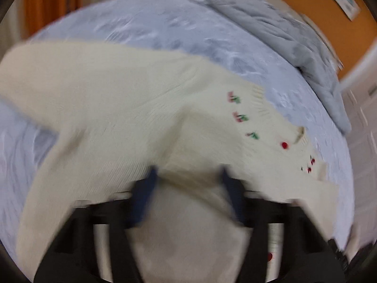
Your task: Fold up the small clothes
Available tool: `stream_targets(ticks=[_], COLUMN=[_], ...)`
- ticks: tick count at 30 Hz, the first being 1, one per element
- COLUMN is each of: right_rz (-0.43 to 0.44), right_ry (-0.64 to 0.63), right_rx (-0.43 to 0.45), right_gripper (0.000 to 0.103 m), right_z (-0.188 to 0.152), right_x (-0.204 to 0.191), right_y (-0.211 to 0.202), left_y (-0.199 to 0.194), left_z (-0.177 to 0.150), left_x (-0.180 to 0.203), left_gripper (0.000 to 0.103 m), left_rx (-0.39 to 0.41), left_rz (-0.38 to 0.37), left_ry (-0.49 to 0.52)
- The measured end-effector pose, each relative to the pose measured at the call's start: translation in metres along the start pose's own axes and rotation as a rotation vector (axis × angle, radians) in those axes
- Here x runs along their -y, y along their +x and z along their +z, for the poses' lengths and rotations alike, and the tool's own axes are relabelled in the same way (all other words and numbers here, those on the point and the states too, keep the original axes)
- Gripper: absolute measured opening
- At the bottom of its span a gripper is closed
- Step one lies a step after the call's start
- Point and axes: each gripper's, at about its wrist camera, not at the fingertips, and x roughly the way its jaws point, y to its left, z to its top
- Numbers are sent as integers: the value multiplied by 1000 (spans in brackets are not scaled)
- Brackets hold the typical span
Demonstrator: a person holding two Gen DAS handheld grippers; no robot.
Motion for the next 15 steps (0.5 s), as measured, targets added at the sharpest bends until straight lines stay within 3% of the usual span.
stream_targets(ticks=[1, 4, 6, 7, 9, 10, 12, 13, 15], right_rz=[0, 54, 87, 49, -111, -111, -127, -115, -82], right_ry=[-31, -53, -54, -64, -81, -26, 29, -13, -118], right_rx=[-9, 86, 138, 132, -14, 5, 98, 197, 209], right_gripper=[22, 20, 20, 25, 31, 31, 32, 32, 31], right_z=[2, 7, 9, 7, -3, -8, -3, 0, 3], right_x=[-4, -21, -26, -24, -9, 1, -7, -22, -44], right_y=[5, -21, -37, -33, 1, 2, -21, -40, -43], left_y=[-2, -27, -25, -13, 14, 10, 5, 6, 9], left_z=[3, 10, 10, 9, -4, -9, -13, -14, -16], left_x=[4, 9, 7, 4, -9, -11, -8, -8, -12], left_gripper=[10, 10, 11, 12, 14, 15, 16, 16, 17], left_rx=[6, 104, 122, 91, 27, 74, 88, 92, 103], left_rz=[-36, -110, -94, -63, -33, -48, -34, -34, -48], left_ry=[25, 50, 55, 61, 41, 46, 69, 73, 71])
